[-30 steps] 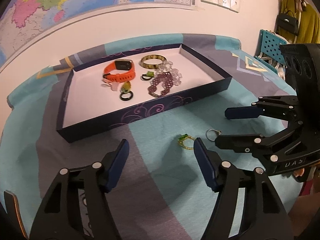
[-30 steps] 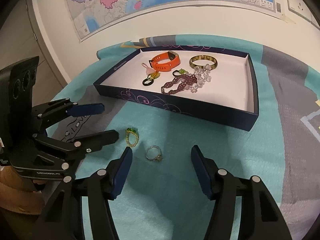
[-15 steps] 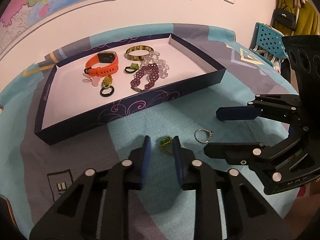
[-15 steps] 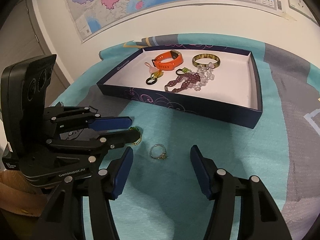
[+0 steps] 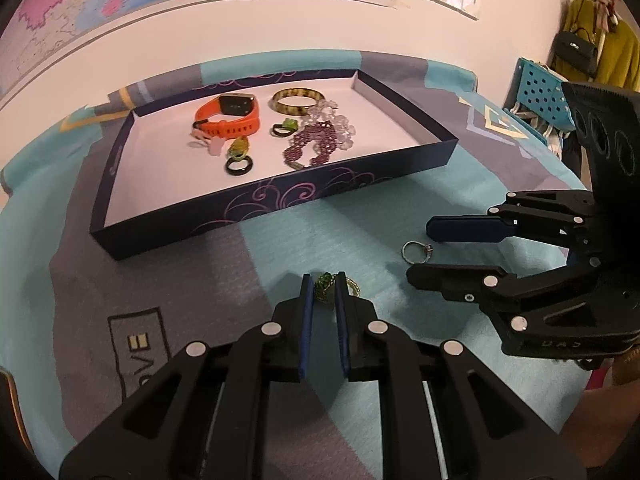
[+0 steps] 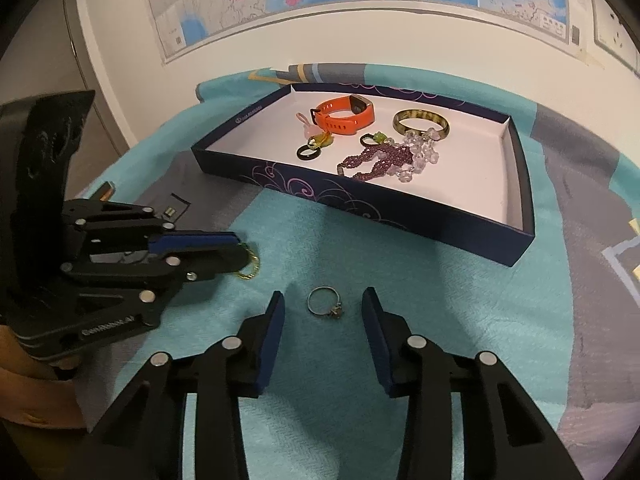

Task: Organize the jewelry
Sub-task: 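Lower the left tool onto the green-gold ring while the right tool lowers onto the silver ring, then close the left tool on the green-gold ring while the right tool grasps the silver ring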

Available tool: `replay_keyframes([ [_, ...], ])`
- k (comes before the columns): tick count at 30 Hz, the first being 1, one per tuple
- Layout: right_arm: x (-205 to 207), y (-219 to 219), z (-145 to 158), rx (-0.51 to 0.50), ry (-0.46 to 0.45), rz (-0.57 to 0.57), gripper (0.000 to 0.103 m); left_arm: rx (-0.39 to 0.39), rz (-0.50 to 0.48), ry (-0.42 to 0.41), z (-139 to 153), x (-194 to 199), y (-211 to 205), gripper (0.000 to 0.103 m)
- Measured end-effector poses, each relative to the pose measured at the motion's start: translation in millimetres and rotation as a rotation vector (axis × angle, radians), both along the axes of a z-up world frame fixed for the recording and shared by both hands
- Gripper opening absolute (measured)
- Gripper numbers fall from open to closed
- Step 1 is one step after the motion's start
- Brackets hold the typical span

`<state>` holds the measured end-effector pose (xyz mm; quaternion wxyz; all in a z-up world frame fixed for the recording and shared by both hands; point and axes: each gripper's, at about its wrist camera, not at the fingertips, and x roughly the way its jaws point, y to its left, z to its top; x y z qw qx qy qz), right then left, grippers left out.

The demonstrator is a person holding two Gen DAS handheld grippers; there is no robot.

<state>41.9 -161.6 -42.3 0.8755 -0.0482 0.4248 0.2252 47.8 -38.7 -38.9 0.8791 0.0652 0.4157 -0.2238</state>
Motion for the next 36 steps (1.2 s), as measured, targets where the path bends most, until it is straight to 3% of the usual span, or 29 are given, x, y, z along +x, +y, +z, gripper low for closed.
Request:
replay_keyframes([
  [3,-0.9,4.5,-0.1,-0.038,-0.013,-0.002,0.035,-0.003,0.006,-0.003,0.6,-1.2,1.7,0.011],
  [7,-0.2,3.5,-0.3,-0.044,-0.016,-0.011,0.024,-0.011,0.01,-0.004,1.5,-2.5,3.5,0.011],
  [14,2.0,-6.5,0.9,0.037,0.006,-0.024,0.004,-0.021,0.018,-0.003,2.1,-3.4,6.0,0.011],
  [36,0.9,-18.0,15.1,0.178,0.002,-0.022,0.004,-0.043,0.022,-0.037,17.7,-8.9,12.1,0.011],
])
